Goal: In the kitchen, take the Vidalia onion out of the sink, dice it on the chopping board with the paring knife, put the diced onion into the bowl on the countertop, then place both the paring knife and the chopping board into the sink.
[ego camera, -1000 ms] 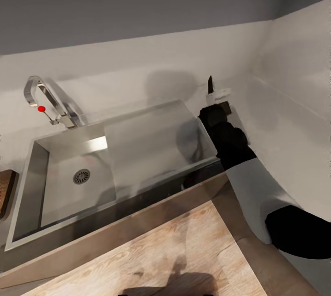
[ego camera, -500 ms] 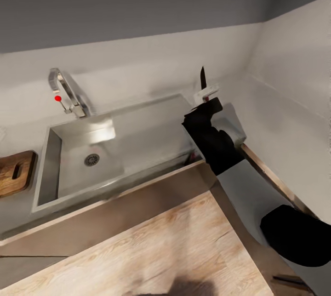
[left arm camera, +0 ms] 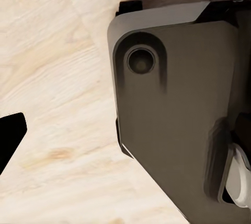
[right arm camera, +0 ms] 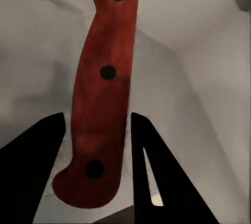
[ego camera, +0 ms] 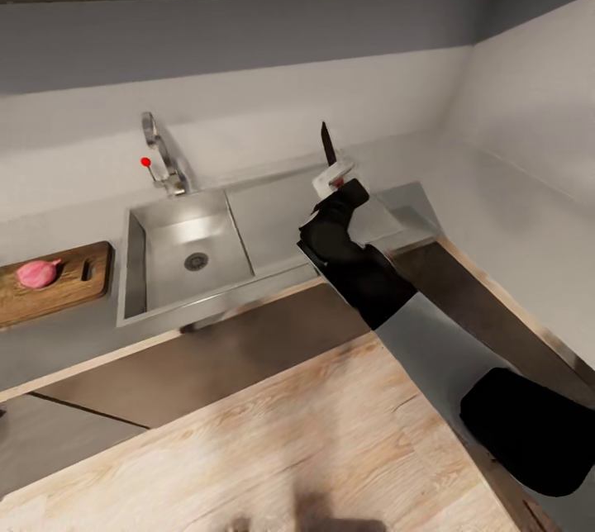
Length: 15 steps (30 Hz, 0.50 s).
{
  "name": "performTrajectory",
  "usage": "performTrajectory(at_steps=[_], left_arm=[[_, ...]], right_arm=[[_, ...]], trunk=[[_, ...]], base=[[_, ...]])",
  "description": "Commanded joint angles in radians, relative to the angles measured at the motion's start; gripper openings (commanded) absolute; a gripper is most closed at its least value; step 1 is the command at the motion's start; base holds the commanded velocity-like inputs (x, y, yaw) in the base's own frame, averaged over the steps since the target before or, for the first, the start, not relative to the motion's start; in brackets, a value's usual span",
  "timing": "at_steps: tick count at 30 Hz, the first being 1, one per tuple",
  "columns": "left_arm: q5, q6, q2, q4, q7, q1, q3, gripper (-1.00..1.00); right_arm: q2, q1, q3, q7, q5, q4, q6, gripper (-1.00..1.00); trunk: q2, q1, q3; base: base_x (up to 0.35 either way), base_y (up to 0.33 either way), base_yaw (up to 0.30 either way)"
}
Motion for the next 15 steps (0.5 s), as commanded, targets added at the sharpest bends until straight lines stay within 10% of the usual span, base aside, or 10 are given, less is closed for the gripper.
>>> performTrajectory(at_steps=[1, 15], left_arm=[[0.009, -0.001, 0.0, 0.002, 0.0, -0.001, -0.008, 1.0], [0.009, -0.001, -0.002, 0.002, 0.0, -0.001, -0.008, 1.0]], right_arm=[[0.0, -0.001, 0.008, 0.002, 0.007, 0.0, 0.008, -1.0], [0.012, -0.001, 0.032, 0.002, 0.005, 0.011, 0.007, -1.0]], trunk=[[-0.002, 0.0, 0.0], [-0.002, 0.0, 0.015]], base=[[-0.314, 0.173, 0.103], [-0.159, 0.08, 0.221]])
